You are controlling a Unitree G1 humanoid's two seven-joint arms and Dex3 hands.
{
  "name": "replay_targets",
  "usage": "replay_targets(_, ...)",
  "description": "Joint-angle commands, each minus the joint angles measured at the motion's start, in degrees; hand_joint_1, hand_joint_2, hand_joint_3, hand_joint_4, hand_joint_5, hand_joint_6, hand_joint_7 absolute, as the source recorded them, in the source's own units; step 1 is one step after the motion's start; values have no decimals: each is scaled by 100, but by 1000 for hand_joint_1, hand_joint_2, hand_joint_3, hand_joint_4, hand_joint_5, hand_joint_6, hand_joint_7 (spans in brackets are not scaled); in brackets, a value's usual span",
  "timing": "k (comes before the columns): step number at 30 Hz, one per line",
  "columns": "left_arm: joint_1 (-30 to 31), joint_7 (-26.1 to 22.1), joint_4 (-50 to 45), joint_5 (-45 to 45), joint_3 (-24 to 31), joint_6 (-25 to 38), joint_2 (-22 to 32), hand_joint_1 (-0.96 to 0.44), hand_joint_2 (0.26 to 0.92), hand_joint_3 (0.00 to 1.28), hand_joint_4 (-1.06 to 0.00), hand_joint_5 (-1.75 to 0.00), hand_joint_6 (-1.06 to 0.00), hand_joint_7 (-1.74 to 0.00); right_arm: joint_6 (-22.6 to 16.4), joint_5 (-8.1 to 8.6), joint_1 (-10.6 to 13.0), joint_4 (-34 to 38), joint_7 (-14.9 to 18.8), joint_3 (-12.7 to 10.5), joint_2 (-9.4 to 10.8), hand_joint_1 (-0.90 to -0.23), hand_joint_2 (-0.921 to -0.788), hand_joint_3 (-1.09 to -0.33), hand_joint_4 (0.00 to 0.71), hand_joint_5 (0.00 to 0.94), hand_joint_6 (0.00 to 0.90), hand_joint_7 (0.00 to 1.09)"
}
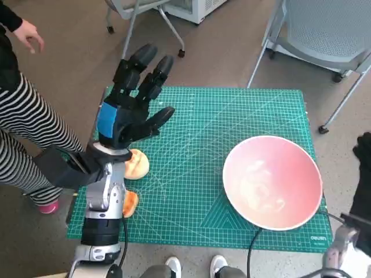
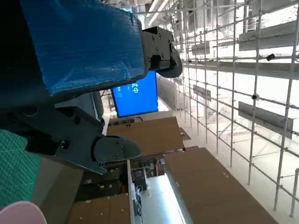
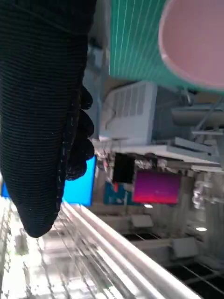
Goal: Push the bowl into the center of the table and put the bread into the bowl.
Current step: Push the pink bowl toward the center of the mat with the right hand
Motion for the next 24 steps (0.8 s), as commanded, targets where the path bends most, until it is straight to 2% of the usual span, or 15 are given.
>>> replay_targets(1,-68,-66,-21,-54,23,59,70,-162,889,305,-237,-2,1,-593,-267,124,35,590,177,19,224,-629,-921,-789,155,2,32,498)
replay_targets(11,-66,-139,-58,-98,62,148,131,-152,899,286,-240,-3,1,-594,-756,195,-292,1658,594,182,620,-624,-921,-816,129,0,51,457)
replay_targets(17,-54,-171,-57,-105,84,152,180,-141,906,277,-235,0,1,-584,-789,164,-517,1982,682,308,783,-633,-921,-818,134,6,54,454)
replay_targets(24,20,-222,-152,-153,136,227,250,-139,909,268,-238,-2,1,-583,-615,110,-719,2069,706,546,1001,-608,-921,-824,152,13,82,462)
